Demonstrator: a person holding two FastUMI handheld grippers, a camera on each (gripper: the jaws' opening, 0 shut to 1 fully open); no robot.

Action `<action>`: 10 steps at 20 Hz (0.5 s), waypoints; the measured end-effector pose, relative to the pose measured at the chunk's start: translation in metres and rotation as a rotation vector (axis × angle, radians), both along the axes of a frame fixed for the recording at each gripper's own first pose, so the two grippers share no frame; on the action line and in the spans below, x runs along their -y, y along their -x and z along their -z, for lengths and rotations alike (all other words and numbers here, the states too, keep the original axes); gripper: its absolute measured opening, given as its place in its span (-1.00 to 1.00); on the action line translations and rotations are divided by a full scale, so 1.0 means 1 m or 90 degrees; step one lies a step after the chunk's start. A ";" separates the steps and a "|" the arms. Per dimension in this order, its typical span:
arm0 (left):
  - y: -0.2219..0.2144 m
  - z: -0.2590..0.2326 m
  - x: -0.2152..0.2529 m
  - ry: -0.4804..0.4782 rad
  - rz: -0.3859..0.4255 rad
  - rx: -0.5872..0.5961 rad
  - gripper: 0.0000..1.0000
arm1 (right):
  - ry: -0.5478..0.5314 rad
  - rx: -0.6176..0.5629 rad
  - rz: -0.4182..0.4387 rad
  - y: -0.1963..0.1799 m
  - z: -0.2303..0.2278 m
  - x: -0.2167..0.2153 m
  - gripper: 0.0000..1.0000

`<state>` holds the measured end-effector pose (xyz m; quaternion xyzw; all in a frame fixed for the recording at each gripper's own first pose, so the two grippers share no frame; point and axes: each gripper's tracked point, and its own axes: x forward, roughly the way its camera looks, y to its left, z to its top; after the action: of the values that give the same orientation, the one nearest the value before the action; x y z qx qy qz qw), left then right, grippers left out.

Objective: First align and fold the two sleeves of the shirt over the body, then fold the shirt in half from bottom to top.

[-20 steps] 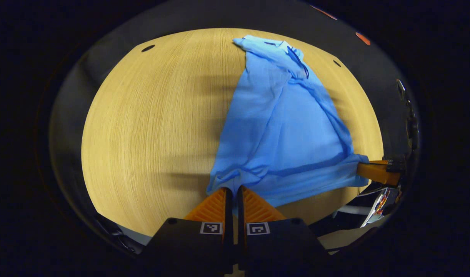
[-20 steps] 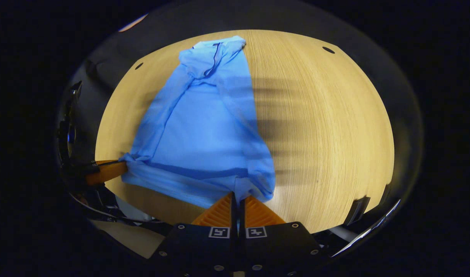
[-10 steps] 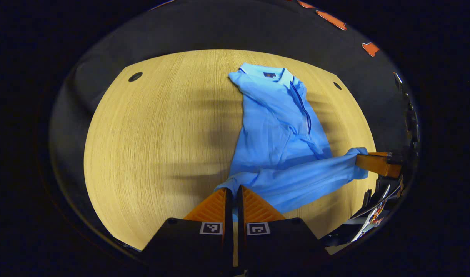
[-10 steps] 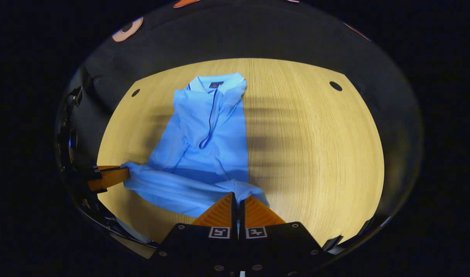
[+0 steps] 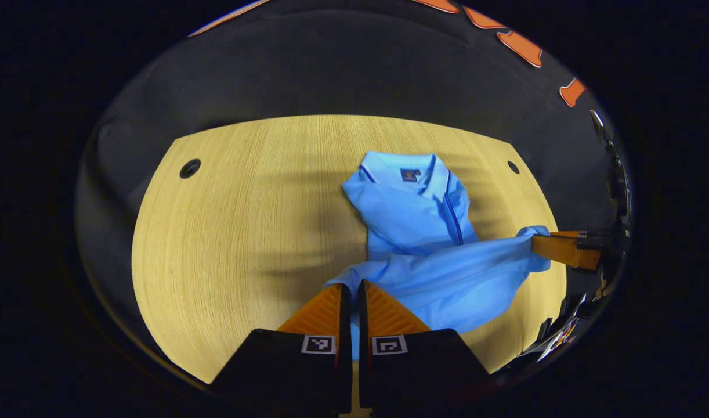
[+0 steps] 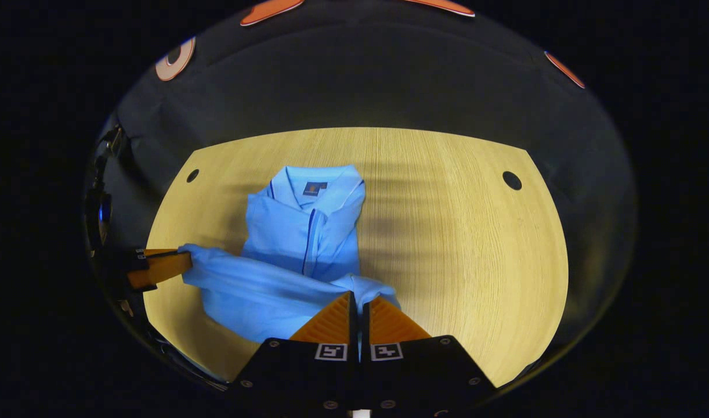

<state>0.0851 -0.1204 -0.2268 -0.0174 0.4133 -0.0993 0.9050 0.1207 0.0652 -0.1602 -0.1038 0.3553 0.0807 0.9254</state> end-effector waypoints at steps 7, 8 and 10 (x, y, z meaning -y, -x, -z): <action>-0.056 -0.010 0.009 -0.003 0.001 0.029 -0.82 | -0.038 0.034 0.022 -0.057 -0.018 -0.006 -0.99; -0.064 -0.011 0.008 -0.007 -0.001 0.035 -0.82 | -0.043 0.036 0.029 -0.066 -0.017 -0.006 -0.99; -0.083 -0.013 0.009 -0.008 -0.009 0.048 -0.84 | -0.054 0.041 0.038 -0.082 -0.013 -0.006 -0.99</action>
<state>0.1680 -0.1296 -0.2134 -0.0110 0.3791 -0.0909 0.9208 0.2026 0.0713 -0.1474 -0.0562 0.3247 0.0646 0.9419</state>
